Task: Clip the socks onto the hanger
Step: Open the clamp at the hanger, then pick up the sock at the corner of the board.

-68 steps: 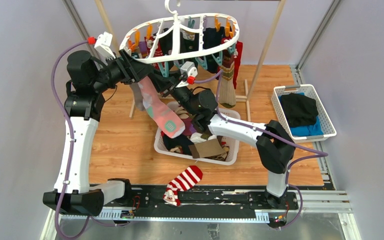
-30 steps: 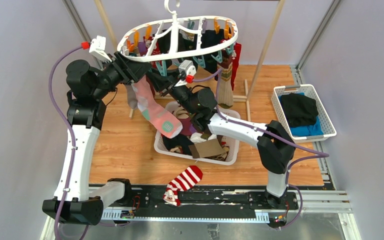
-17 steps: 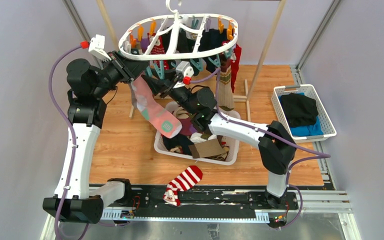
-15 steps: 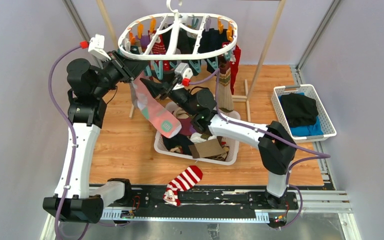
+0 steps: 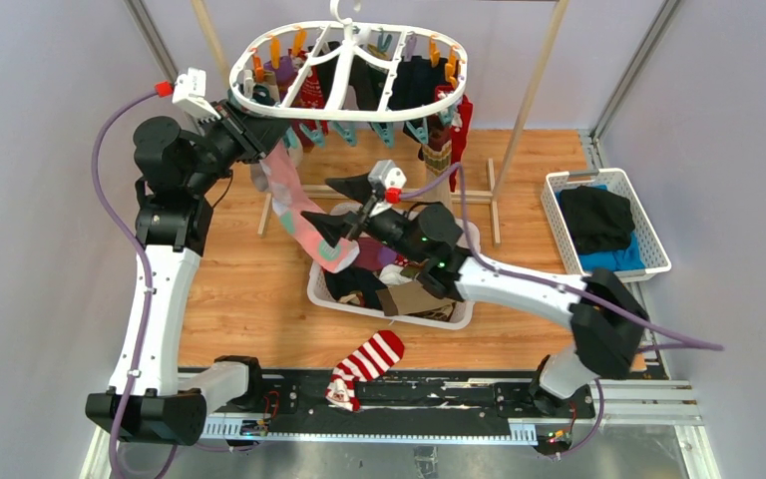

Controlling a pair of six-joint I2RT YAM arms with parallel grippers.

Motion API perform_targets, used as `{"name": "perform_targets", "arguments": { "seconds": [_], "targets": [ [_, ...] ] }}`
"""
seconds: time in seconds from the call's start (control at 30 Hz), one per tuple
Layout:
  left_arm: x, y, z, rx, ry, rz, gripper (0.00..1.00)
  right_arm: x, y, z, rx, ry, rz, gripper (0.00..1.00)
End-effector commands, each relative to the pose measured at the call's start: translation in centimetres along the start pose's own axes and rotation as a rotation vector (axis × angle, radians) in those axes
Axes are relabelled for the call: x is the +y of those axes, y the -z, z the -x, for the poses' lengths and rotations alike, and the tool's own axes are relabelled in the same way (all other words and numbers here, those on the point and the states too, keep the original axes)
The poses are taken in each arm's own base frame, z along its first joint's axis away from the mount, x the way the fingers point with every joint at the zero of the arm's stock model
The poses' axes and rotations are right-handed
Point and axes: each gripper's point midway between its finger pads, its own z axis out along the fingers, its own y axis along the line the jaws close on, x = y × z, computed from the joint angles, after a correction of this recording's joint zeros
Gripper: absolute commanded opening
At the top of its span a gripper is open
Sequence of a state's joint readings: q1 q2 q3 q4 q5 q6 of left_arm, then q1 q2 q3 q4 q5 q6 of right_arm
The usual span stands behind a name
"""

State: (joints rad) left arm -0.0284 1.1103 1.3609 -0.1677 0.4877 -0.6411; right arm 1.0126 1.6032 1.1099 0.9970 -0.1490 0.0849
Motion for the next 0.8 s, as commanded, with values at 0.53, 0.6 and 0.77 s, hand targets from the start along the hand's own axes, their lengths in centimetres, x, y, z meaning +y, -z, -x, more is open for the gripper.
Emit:
{"name": "perform_targets", "arguments": {
  "seconds": [0.53, 0.6, 0.77],
  "targets": [
    [0.1, 1.0, -0.2, 0.043, -0.065, 0.032, 0.06, 16.0, 23.6, -15.4, 0.959, 0.109, 0.843, 0.65],
    [0.1, 0.9, -0.2, 0.045, -0.064, 0.032, 0.06, 16.9, 24.4, -17.5, 1.007, 0.109, 0.874, 0.64],
    [0.0, 0.9, -0.1, 0.045, -0.061, 0.03, 0.06, 18.0, 25.0, -22.0, 1.053, 0.103, 0.888, 0.61]
  ]
}}
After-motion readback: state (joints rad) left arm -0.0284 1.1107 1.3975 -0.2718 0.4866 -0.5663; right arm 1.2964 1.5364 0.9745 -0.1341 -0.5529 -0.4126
